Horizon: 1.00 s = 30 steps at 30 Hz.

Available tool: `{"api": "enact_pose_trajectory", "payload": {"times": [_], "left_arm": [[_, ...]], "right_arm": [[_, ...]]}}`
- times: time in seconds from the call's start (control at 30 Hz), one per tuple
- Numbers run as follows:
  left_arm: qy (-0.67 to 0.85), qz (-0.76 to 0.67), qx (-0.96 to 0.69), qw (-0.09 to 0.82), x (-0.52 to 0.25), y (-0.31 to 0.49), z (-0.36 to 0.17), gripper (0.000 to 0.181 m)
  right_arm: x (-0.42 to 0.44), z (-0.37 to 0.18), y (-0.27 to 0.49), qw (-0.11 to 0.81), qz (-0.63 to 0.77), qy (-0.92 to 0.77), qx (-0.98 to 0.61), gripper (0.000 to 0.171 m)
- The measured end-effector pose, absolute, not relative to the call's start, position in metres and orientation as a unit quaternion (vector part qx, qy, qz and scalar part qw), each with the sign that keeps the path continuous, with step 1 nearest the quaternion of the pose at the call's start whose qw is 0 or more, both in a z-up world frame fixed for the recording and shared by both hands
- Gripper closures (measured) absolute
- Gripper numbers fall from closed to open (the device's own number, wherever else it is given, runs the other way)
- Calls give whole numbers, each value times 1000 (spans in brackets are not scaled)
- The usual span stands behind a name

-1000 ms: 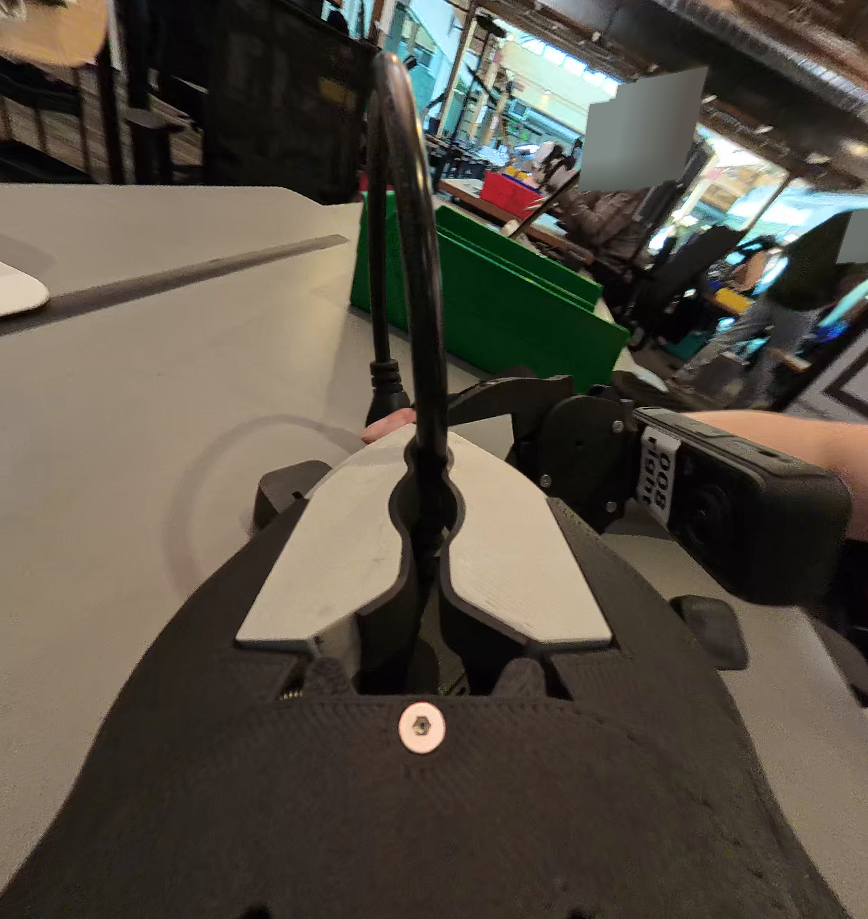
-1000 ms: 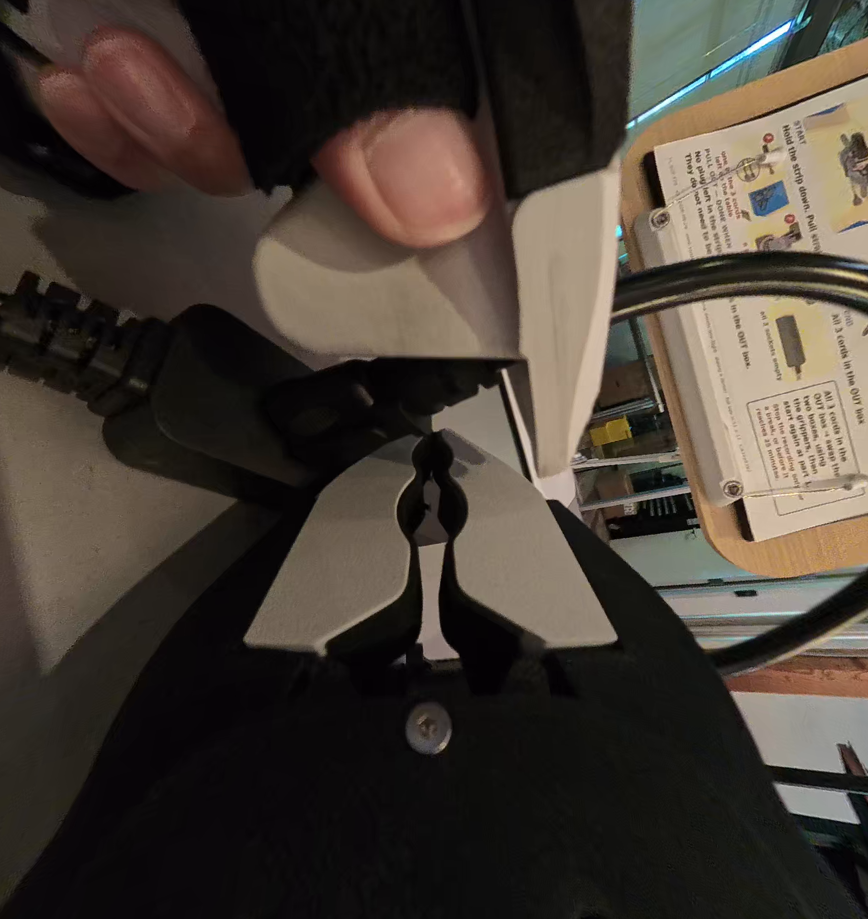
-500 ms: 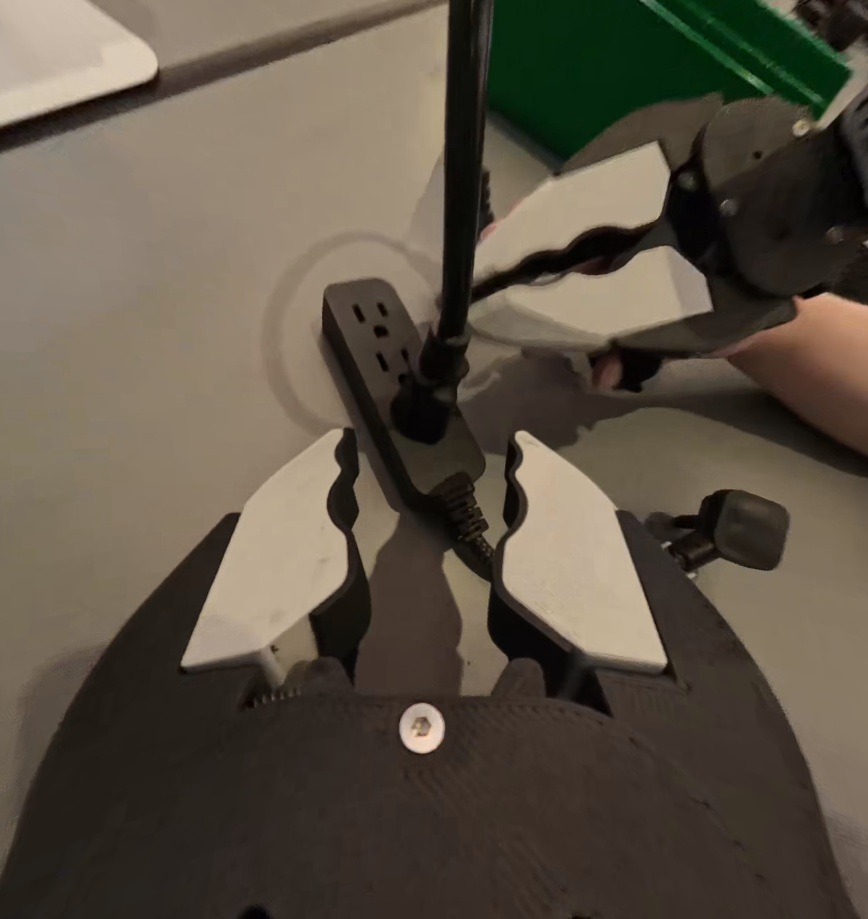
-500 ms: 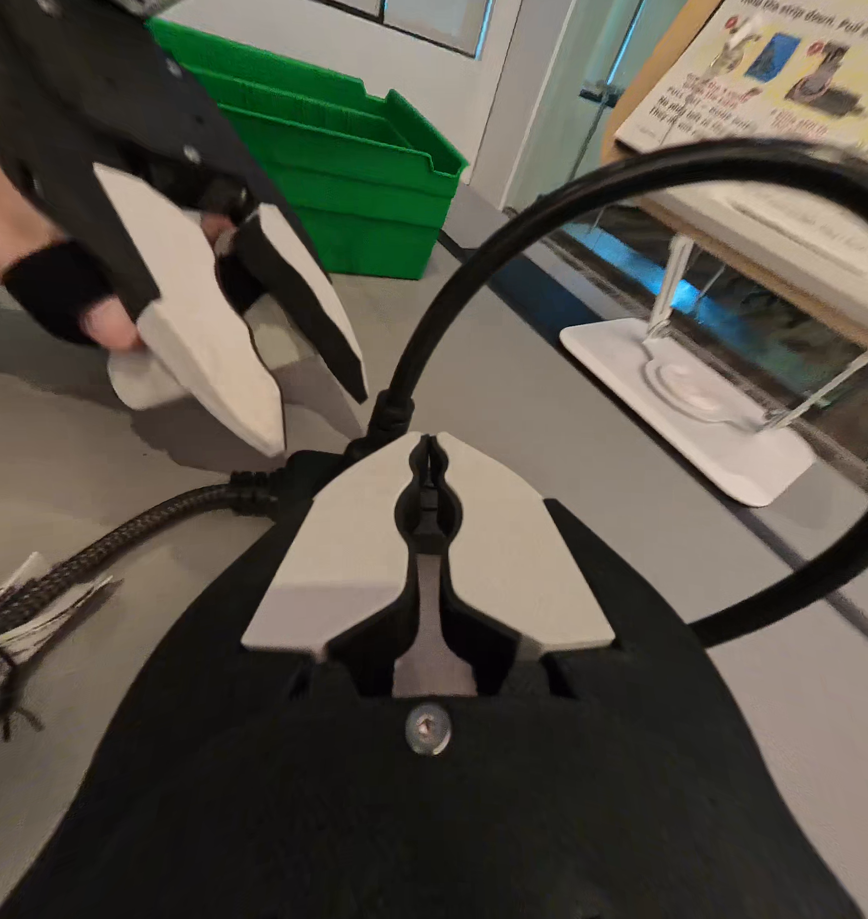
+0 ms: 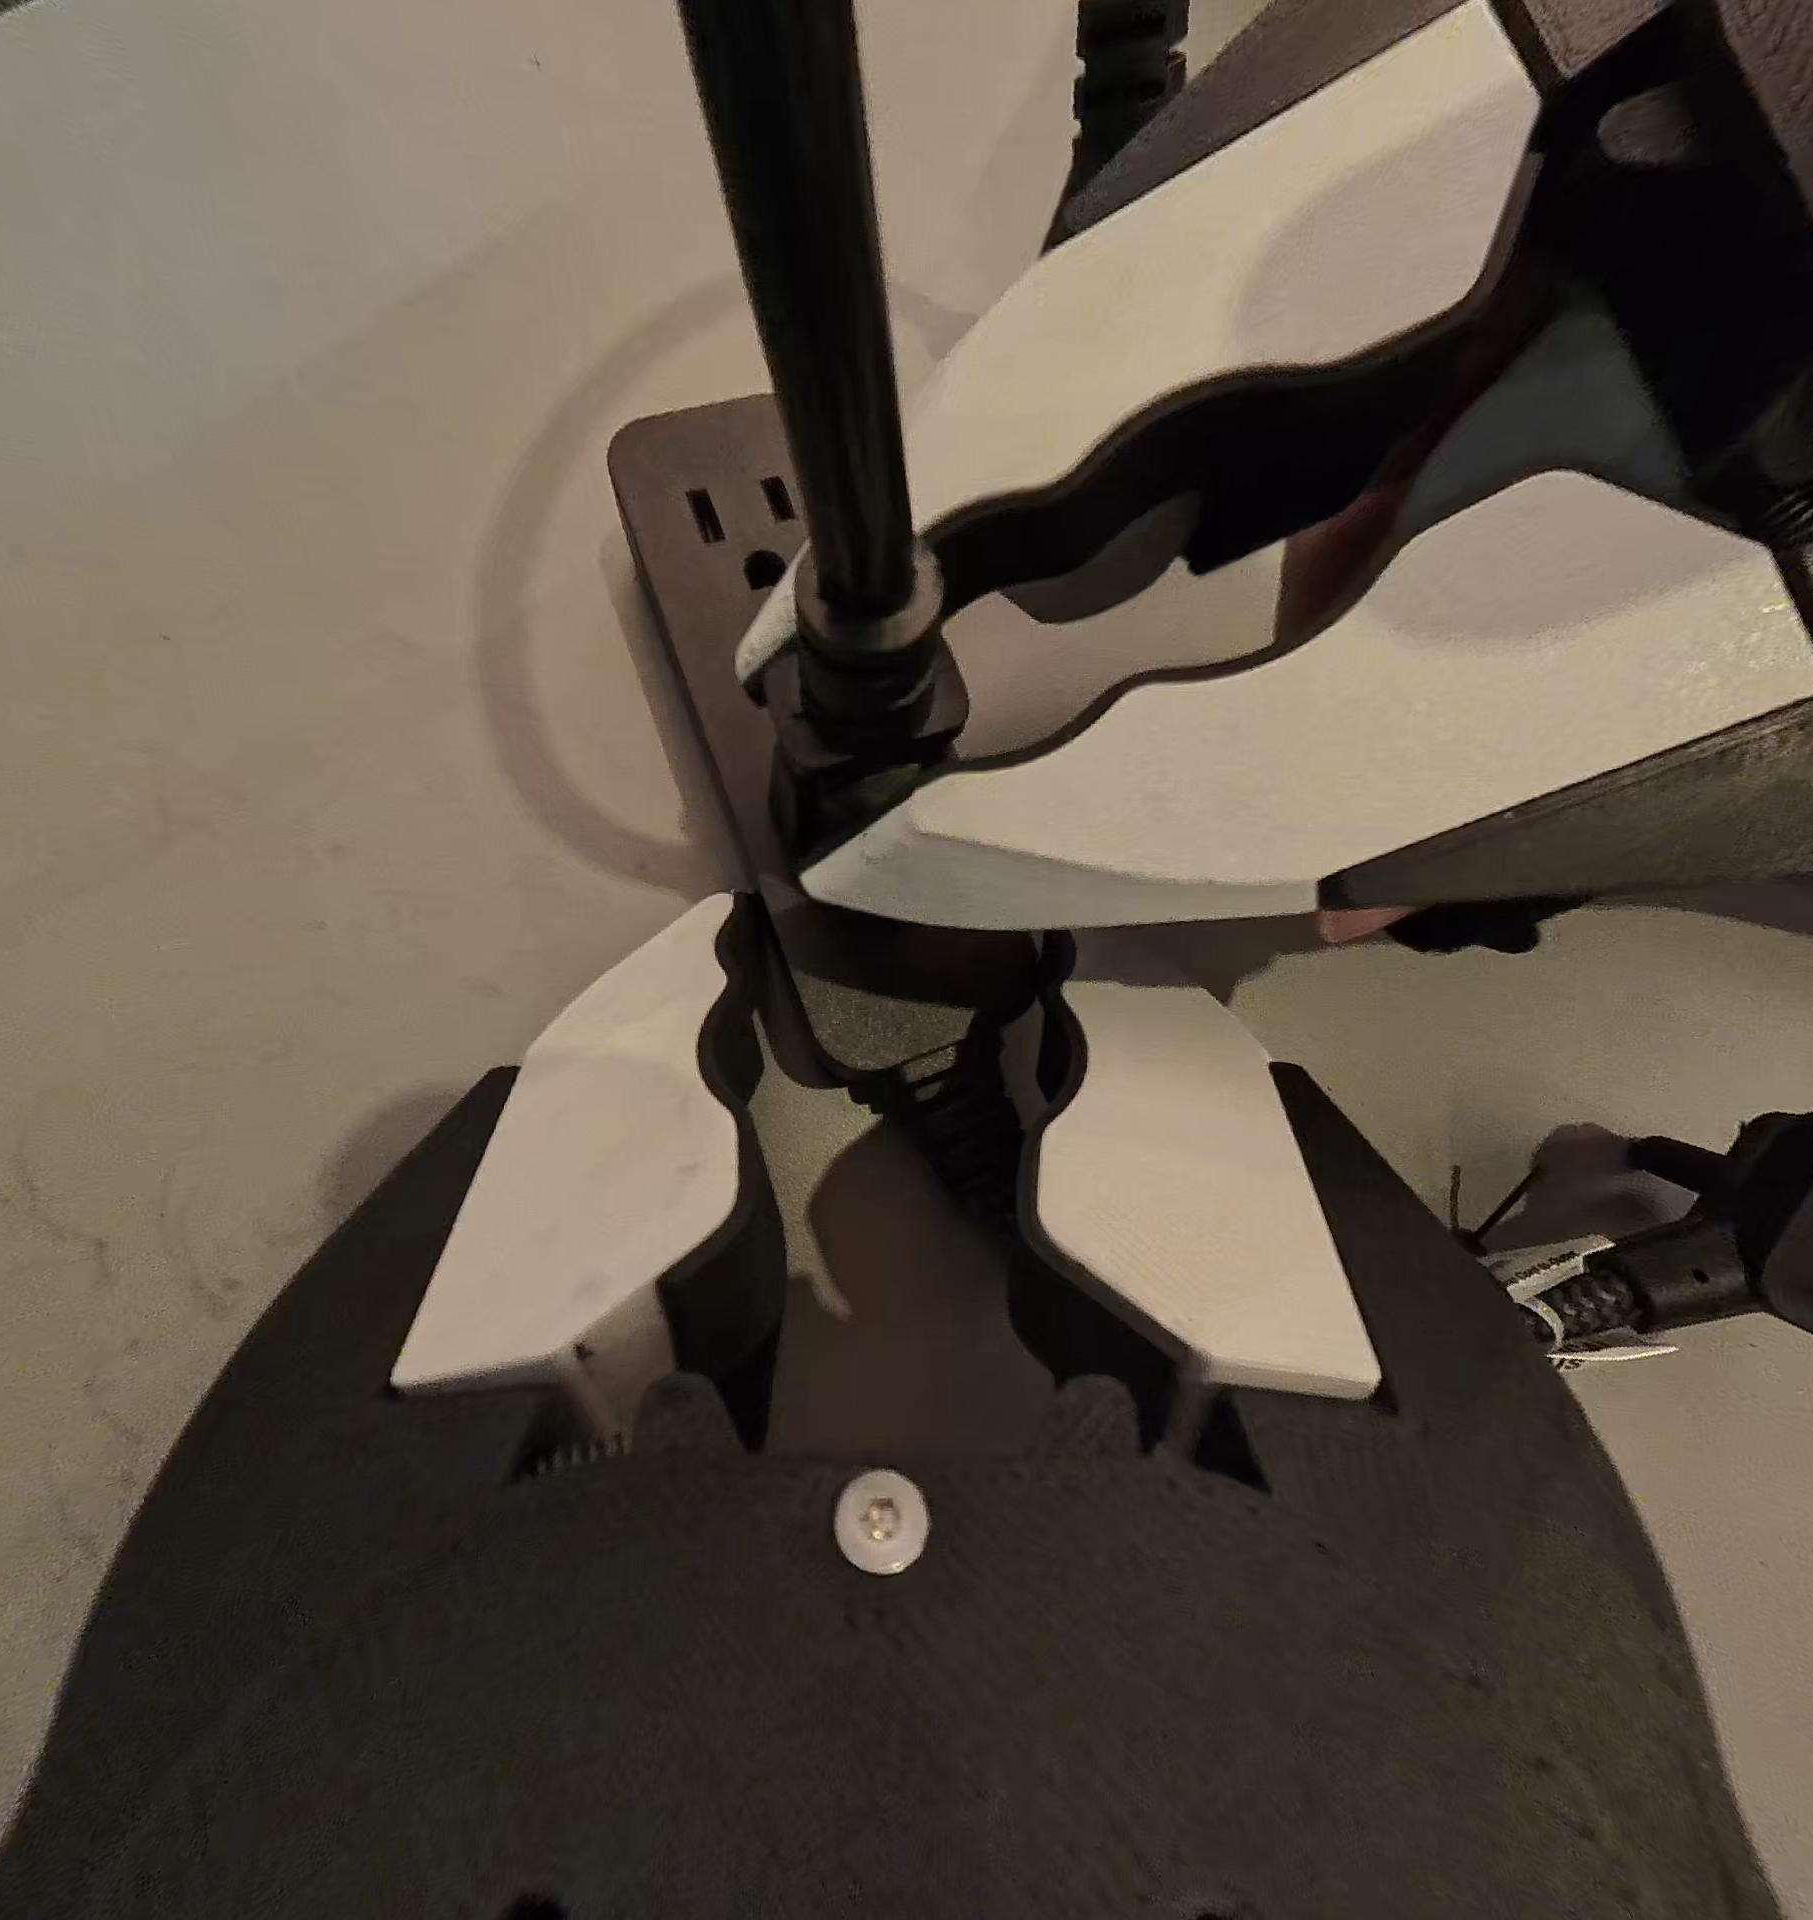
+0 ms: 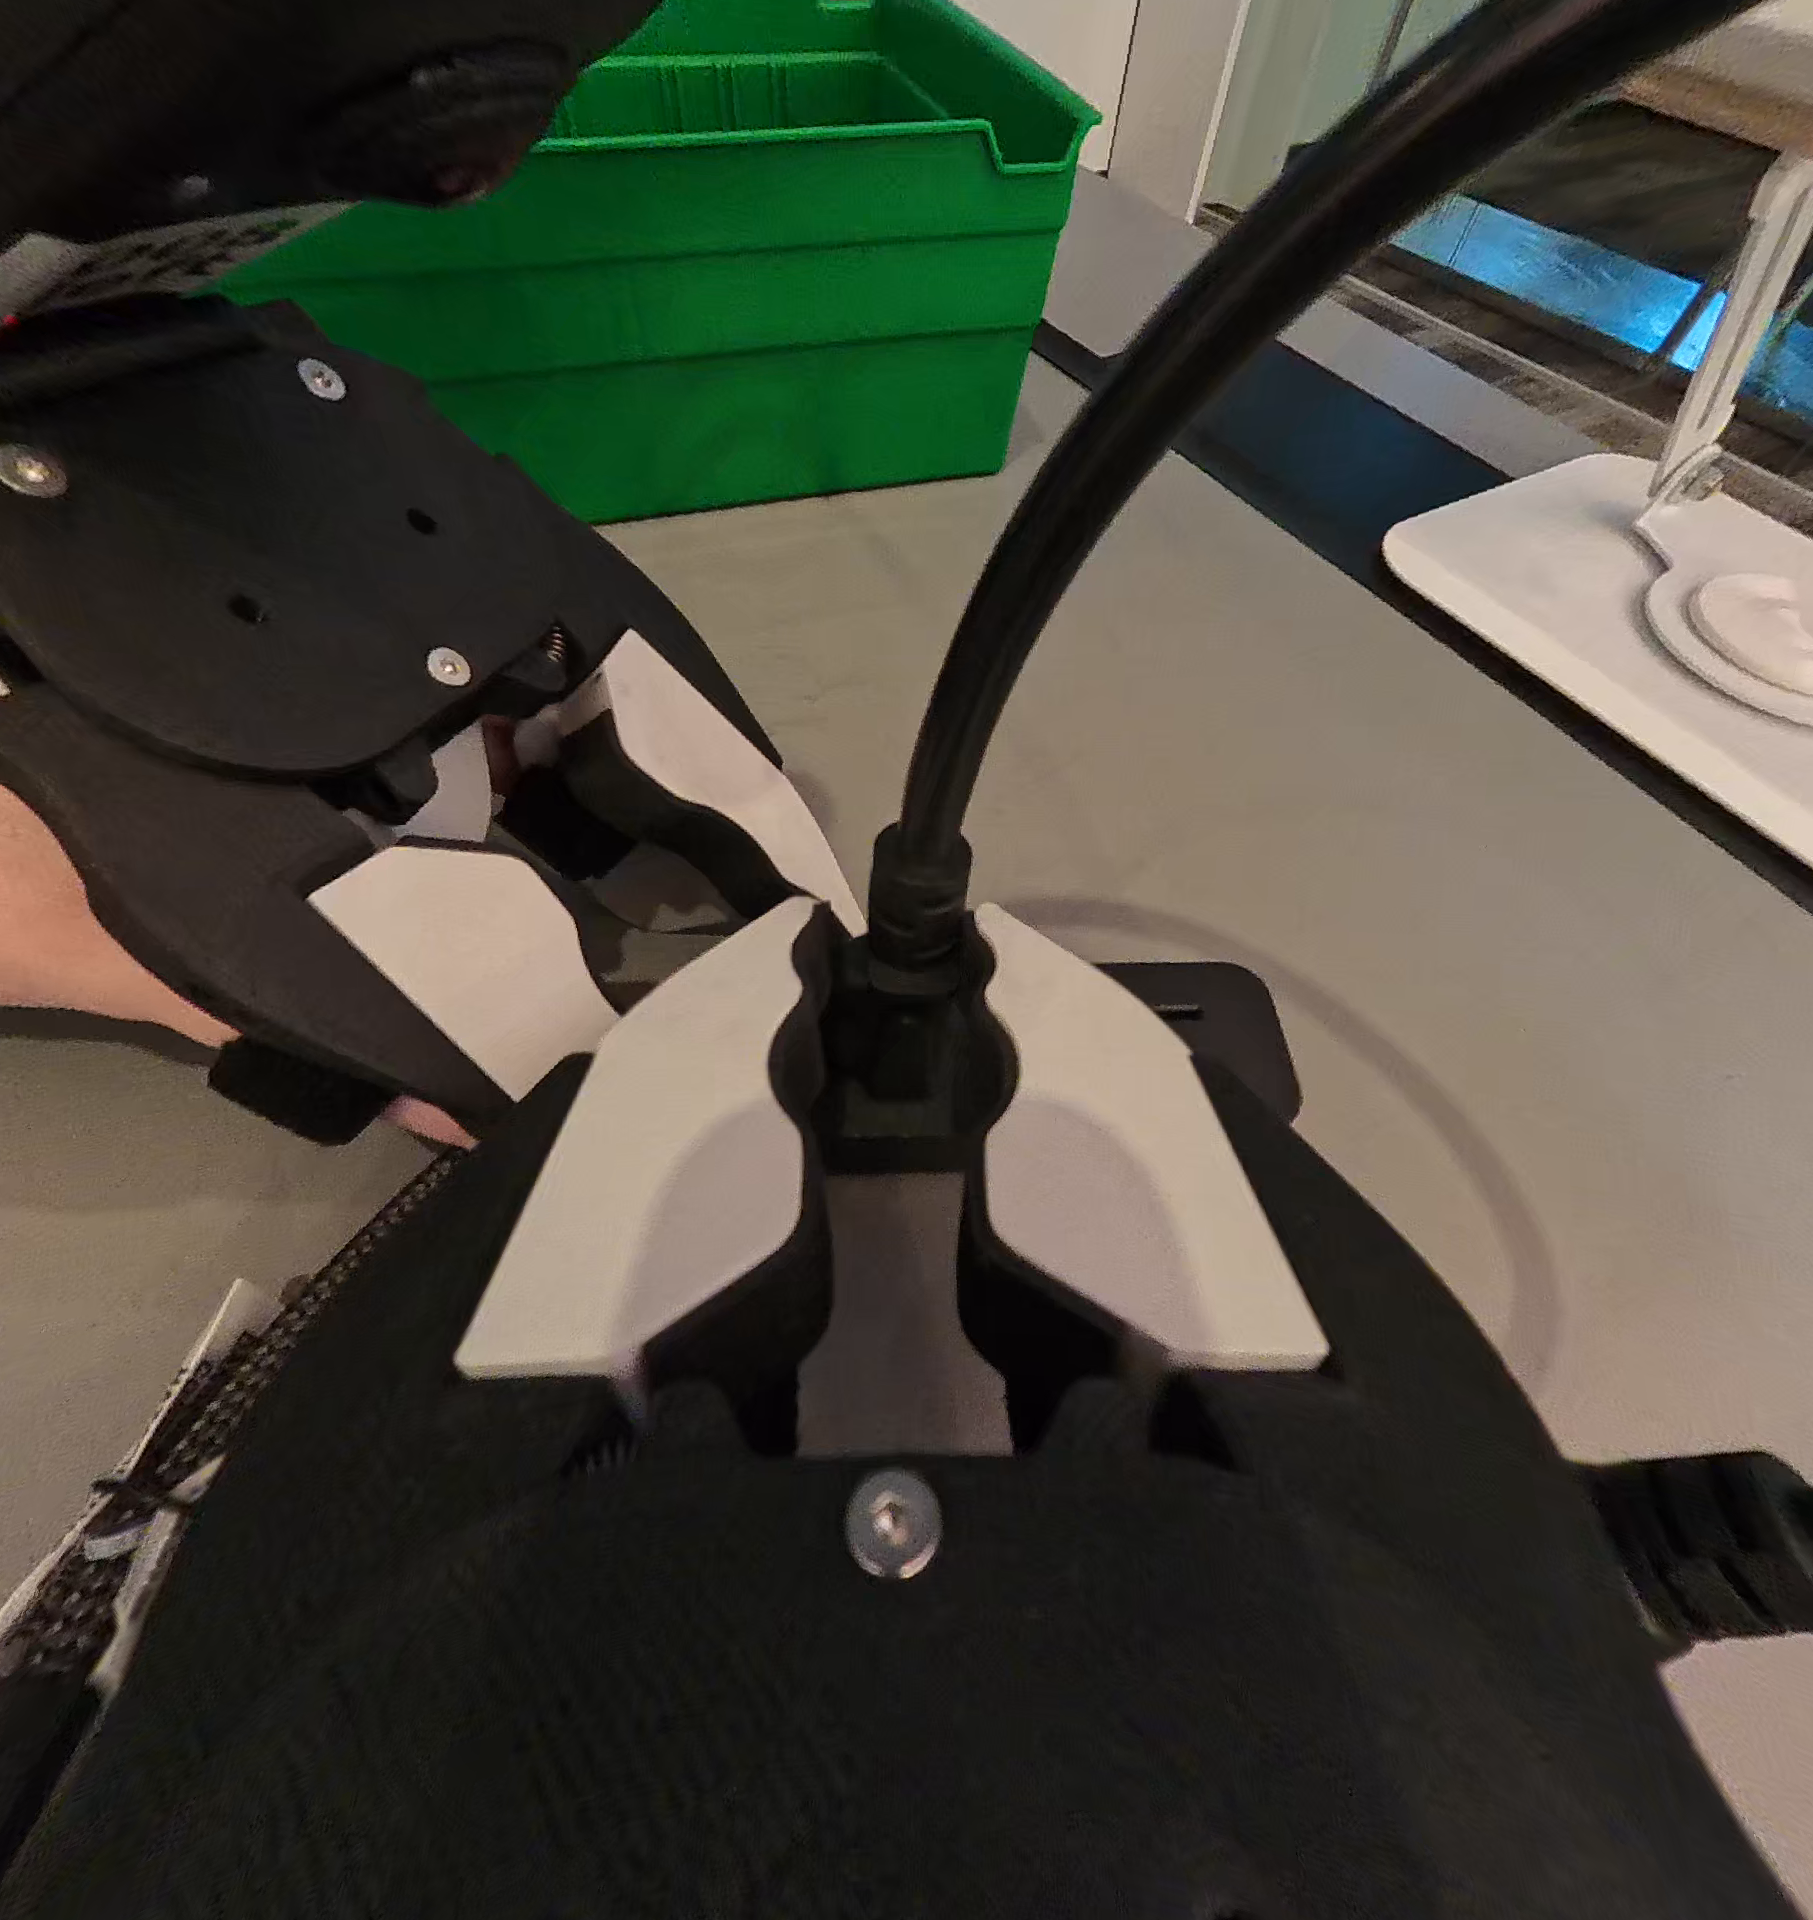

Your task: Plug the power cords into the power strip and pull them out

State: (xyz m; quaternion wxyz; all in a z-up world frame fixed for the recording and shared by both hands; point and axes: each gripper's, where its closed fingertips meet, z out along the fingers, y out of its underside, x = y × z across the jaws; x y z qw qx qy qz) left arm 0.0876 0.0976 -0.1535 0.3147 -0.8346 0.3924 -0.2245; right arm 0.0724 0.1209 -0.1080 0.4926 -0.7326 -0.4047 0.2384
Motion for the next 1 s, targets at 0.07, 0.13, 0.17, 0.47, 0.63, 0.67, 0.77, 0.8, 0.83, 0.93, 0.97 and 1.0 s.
{"api": "enact_pose_trajectory", "payload": {"times": [0.07,0.13,0.17,0.47,0.63,0.67,0.77,0.8,0.83,0.93,0.97,1.0], "left_arm": [[394,-224,-834,315,88,98,-154,132],[397,-225,-833,313,88,98,-154,132],[396,-224,-833,314,89,98,-154,132],[410,-201,-832,315,90,98,-154,133],[416,-191,-831,316,90,99,-154,134],[416,-191,-831,316,90,99,-154,134],[417,-192,-830,317,91,99,-154,134],[417,-193,-829,318,91,99,-154,134],[416,-194,-829,319,91,99,-154,134],[416,-190,-829,321,91,100,-154,134],[416,-189,-829,322,91,101,-154,134],[414,-189,-830,322,92,101,-154,134]], "right_arm": [[73,-107,123,495,233,-403,-734,148],[74,-106,125,494,241,-397,-735,155],[74,-106,125,492,248,-393,-736,155],[76,-107,123,396,400,-295,-772,149],[77,-106,122,364,456,-257,-770,147],[77,-106,122,358,467,-251,-768,147],[77,-106,121,344,491,-234,-765,145],[77,-105,122,345,492,-231,-765,145],[77,-105,122,345,493,-227,-765,145],[77,-105,124,347,496,-223,-764,146],[77,-105,124,347,497,-222,-764,145],[78,-105,124,350,492,-225,-765,146]]}}
